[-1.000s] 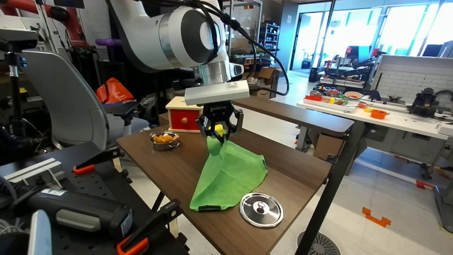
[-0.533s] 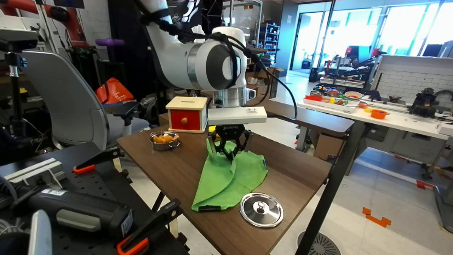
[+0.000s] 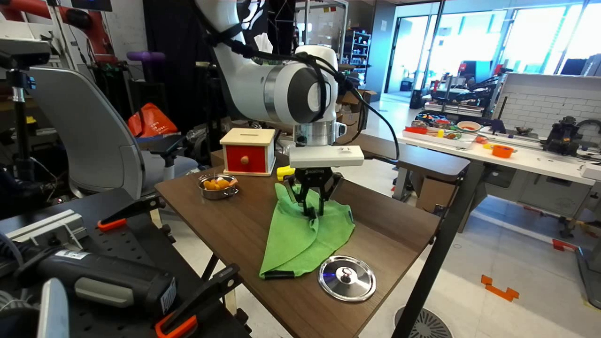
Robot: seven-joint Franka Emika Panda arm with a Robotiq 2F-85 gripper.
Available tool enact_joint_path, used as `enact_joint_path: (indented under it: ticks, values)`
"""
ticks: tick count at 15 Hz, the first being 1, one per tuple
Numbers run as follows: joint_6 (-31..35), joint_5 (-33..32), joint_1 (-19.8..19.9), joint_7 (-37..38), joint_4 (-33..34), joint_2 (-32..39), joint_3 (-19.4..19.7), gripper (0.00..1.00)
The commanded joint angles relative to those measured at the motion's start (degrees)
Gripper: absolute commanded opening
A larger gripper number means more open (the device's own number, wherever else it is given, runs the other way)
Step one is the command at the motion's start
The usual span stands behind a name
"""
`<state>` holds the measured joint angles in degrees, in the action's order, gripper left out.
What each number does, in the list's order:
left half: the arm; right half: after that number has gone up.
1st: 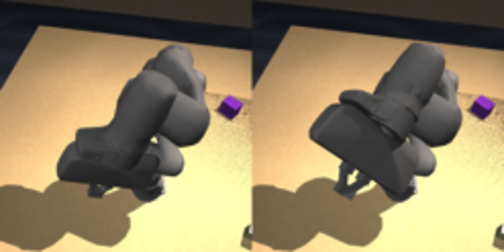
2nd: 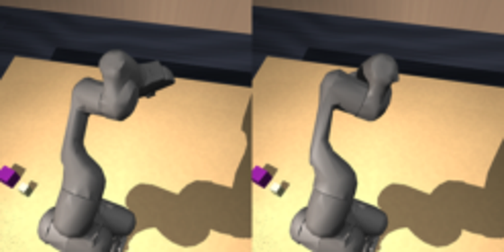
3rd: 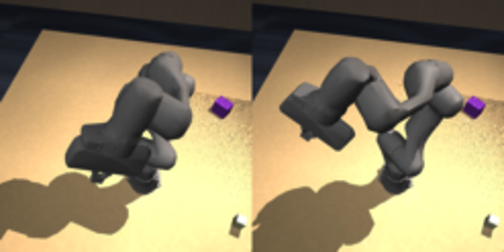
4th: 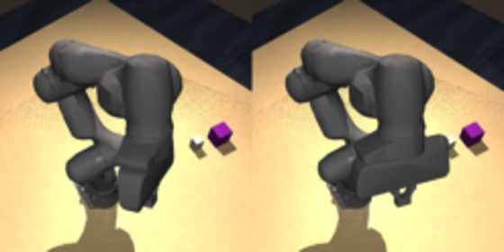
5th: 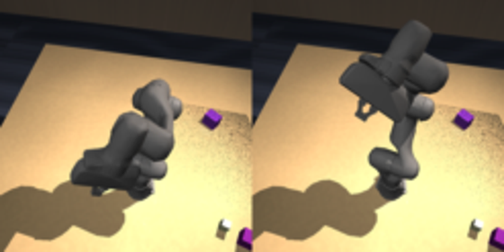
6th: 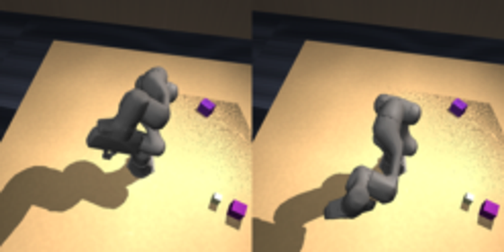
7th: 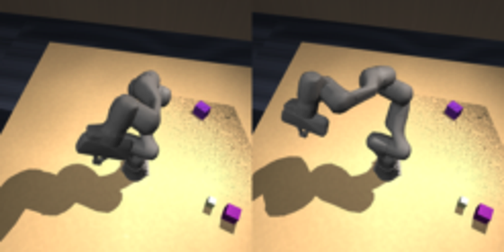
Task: Put the orange plush in the silver pot and fold the left corner of the cloth
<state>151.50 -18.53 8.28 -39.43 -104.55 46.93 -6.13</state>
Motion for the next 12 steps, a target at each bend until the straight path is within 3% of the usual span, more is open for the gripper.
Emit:
enact_joint_path:
  ticks: [1,5,11,12]
  values:
    - [-1.1,0.8,-1.2,-0.5,-0.5,-1.6,0.0,0.70]
    - [2.0,-0.9,-4.5,3.2,-7.3,-7.8,1.3,0.99]
    - [9.5,-3.6,-10.6,13.5,-17.6,-17.6,3.7,1.00]
    - [6.8,-1.9,-8.2,10.0,-13.0,-13.7,1.6,1.00]
